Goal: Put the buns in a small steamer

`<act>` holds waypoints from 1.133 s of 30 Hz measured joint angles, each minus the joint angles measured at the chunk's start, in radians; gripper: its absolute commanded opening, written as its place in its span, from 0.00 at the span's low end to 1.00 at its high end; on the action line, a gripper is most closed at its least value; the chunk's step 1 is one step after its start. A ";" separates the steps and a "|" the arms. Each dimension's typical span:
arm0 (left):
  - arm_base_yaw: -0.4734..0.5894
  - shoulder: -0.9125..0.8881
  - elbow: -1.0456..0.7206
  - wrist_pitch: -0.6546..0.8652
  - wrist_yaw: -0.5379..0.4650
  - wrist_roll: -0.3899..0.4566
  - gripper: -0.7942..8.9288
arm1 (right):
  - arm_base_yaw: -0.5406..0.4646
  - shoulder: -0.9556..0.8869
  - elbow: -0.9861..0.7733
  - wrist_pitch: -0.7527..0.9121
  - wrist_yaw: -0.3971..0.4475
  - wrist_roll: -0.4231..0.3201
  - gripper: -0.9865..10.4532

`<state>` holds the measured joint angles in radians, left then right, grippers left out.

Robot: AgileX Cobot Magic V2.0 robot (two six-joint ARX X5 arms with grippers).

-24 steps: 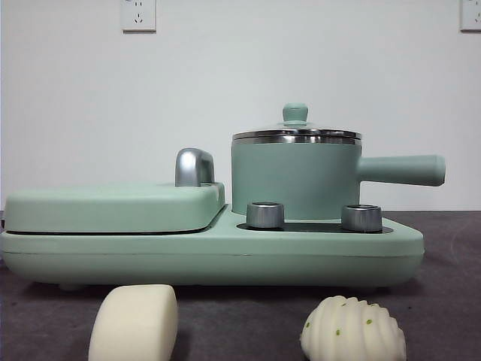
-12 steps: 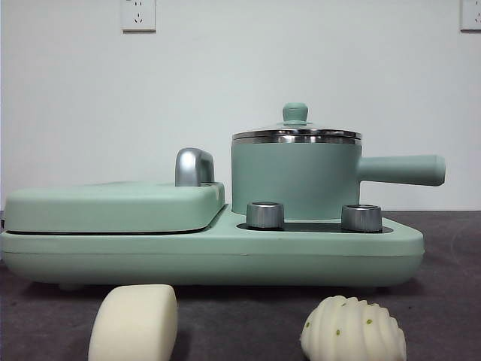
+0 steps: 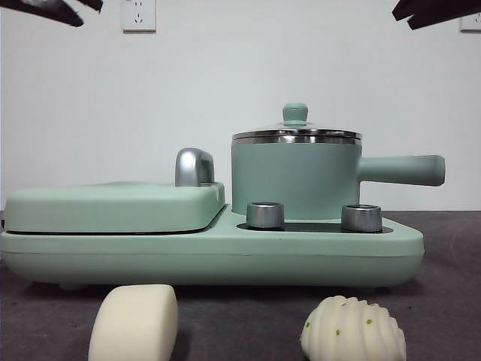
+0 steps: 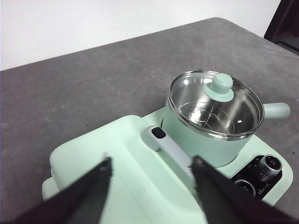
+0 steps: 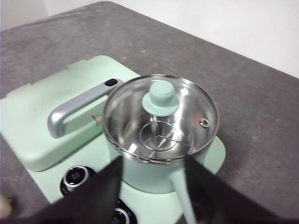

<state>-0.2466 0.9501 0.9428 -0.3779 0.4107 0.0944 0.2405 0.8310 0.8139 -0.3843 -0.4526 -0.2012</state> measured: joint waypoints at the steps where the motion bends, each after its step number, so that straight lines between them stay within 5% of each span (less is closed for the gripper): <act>1: 0.000 0.000 0.000 0.000 0.000 0.002 0.43 | 0.000 0.000 0.000 0.000 0.001 -0.004 0.32; 10: -0.061 0.022 0.000 0.046 0.000 0.015 0.43 | 0.000 0.000 0.000 0.000 0.003 -0.010 0.32; 23: -0.285 0.388 0.016 0.532 -0.020 -0.010 0.40 | 0.000 0.000 0.000 0.000 0.005 -0.010 0.32; 34: -0.365 0.732 0.333 0.575 -0.020 -0.032 0.40 | 0.000 0.000 0.000 0.000 0.010 -0.010 0.32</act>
<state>-0.6117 1.6821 1.2755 0.1970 0.3908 0.0624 0.2401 0.8310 0.8139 -0.3840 -0.4431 -0.2108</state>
